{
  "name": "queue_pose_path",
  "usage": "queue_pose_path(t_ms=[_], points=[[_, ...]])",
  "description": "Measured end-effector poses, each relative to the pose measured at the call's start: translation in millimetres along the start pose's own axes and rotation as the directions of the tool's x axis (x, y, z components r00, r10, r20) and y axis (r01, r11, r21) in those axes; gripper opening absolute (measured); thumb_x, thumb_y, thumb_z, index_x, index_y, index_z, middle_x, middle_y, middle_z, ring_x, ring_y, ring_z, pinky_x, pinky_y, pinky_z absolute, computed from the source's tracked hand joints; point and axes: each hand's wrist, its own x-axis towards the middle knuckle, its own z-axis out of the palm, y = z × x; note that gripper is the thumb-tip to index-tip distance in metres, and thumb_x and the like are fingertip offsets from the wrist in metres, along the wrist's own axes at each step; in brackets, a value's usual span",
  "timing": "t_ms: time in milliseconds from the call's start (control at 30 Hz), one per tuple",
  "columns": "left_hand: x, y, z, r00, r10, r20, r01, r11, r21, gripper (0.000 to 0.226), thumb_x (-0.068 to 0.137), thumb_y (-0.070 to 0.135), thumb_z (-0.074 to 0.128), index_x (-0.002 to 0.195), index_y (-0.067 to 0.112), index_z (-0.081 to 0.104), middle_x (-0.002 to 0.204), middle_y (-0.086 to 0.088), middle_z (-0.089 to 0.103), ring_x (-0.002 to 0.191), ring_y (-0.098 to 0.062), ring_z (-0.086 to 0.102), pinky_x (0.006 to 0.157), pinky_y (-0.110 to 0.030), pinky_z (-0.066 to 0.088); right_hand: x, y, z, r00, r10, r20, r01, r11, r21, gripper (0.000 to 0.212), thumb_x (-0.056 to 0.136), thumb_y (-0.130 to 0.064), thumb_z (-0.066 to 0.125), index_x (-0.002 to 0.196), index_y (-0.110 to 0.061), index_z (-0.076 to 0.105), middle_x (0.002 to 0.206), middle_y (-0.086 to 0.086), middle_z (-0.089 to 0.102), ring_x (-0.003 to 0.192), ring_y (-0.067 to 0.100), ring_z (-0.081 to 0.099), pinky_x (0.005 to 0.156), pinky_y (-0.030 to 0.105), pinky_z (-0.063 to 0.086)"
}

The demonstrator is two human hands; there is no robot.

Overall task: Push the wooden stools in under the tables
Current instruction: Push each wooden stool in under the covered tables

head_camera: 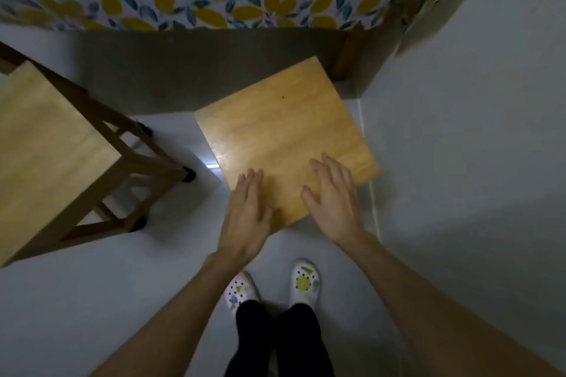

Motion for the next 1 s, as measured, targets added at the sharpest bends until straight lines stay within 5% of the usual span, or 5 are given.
queue_pose_path(t_ms=[133,233,433,600,1000], points=[[29,-32,25,0.991,0.062,-0.115,-0.038,0.978,0.205,0.063,0.097,0.040,0.025,0.151,0.019,0.000,0.160,-0.002,-0.010,0.145,-0.016,-0.018,0.115,-0.034,-0.017,13,17,52,0.992,-0.031,-0.122,0.017,0.993,-0.113,0.065,0.092,-0.042,0.042,0.148,-0.013,0.031,0.159,0.008,0.025,0.148,0.023,0.012,0.119,0.048,0.012],[45,-51,35,0.979,0.134,-0.151,-0.072,0.932,0.356,0.061,0.098,0.042,0.015,0.151,0.019,-0.004,0.159,-0.001,-0.015,0.145,-0.018,-0.021,0.109,-0.034,-0.029,16,26,80,0.974,-0.062,-0.218,0.011,0.974,-0.228,0.064,0.094,-0.043,0.040,0.150,-0.013,0.030,0.159,0.007,0.023,0.149,0.023,0.014,0.119,0.051,0.012],[60,-56,38,0.960,0.205,-0.189,-0.116,0.910,0.397,0.060,0.099,0.038,0.019,0.151,0.015,0.003,0.160,-0.004,-0.006,0.147,-0.023,-0.014,0.116,-0.041,-0.018,30,27,92,0.941,-0.098,-0.325,-0.005,0.953,-0.304,0.059,0.095,-0.040,0.041,0.149,-0.017,0.034,0.158,0.004,0.027,0.148,0.023,0.018,0.118,0.051,0.015],[95,-53,20,0.959,0.202,-0.200,-0.116,0.920,0.374,0.060,0.099,0.039,0.019,0.151,0.016,0.000,0.160,-0.002,-0.010,0.145,-0.019,-0.019,0.113,-0.034,-0.024,69,21,86,0.944,-0.103,-0.313,-0.004,0.946,-0.325,0.059,0.096,-0.040,0.040,0.149,-0.017,0.033,0.158,0.004,0.026,0.148,0.024,0.017,0.117,0.052,0.017],[233,-36,-34,0.933,0.201,-0.299,-0.102,0.943,0.316,0.056,0.101,0.035,0.018,0.151,0.017,0.000,0.161,0.000,-0.008,0.145,-0.017,-0.018,0.116,-0.041,-0.015,223,-1,55,0.959,-0.155,-0.236,0.056,0.924,-0.378,0.061,0.099,-0.048,0.024,0.152,-0.019,0.024,0.161,0.004,0.019,0.149,0.024,0.011,0.119,0.050,0.008]])
